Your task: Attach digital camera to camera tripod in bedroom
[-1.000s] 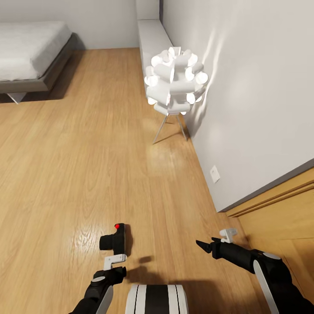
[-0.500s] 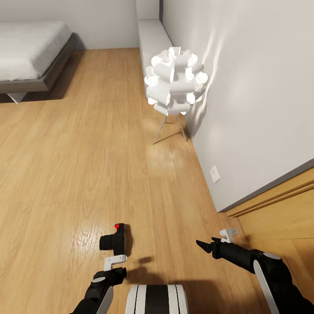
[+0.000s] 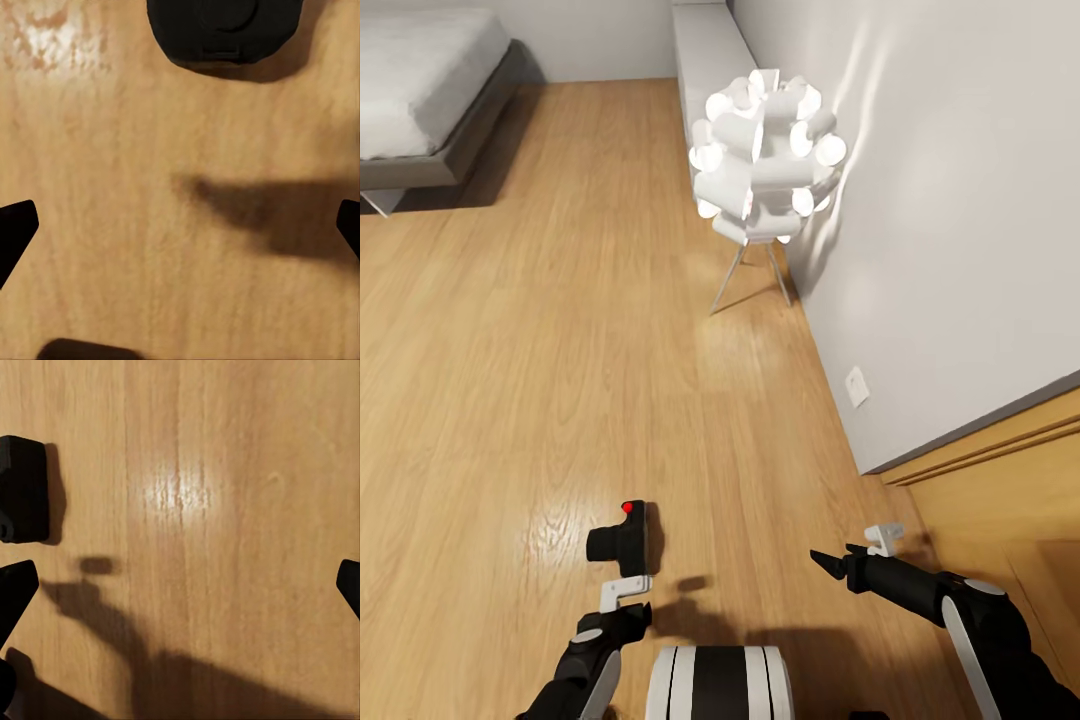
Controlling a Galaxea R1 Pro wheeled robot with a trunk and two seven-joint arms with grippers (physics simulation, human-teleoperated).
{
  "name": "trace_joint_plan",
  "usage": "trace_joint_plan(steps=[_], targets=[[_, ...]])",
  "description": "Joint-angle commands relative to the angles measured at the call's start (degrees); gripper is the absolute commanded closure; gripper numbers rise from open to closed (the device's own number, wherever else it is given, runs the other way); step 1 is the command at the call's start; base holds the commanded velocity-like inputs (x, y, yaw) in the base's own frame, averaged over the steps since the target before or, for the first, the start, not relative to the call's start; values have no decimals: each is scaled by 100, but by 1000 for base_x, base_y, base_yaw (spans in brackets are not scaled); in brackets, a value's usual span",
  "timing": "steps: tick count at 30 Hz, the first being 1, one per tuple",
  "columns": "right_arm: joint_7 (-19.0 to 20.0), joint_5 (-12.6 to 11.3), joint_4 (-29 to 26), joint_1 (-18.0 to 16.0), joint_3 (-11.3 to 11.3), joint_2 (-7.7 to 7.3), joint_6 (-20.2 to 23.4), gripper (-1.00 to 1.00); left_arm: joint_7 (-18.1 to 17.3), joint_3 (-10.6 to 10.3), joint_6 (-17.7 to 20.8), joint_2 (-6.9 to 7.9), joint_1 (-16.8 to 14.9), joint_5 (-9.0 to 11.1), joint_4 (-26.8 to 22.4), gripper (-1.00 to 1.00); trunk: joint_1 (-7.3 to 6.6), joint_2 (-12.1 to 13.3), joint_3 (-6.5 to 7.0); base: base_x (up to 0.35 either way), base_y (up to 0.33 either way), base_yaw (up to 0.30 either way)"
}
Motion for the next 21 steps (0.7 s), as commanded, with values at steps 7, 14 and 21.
trace_joint_plan(steps=[7, 14, 21], targets=[[2, -49, -3, -2, -2, 2, 47, -100, 86, -15, -14, -29, -2, 51, -29, -100, -1, -2, -4, 0, 0, 0], [2, -49, -3, -2, -2, 0, 47, -100, 80, -18, -46, -30, -2, 51, -63, -100, -1, -2, -4, 0, 0, 0], [2, -51, -3, -2, -4, 2, 47, -100, 72, -40, -191, -32, -2, 44, -151, -100, -1, -2, -4, 0, 0, 0]])
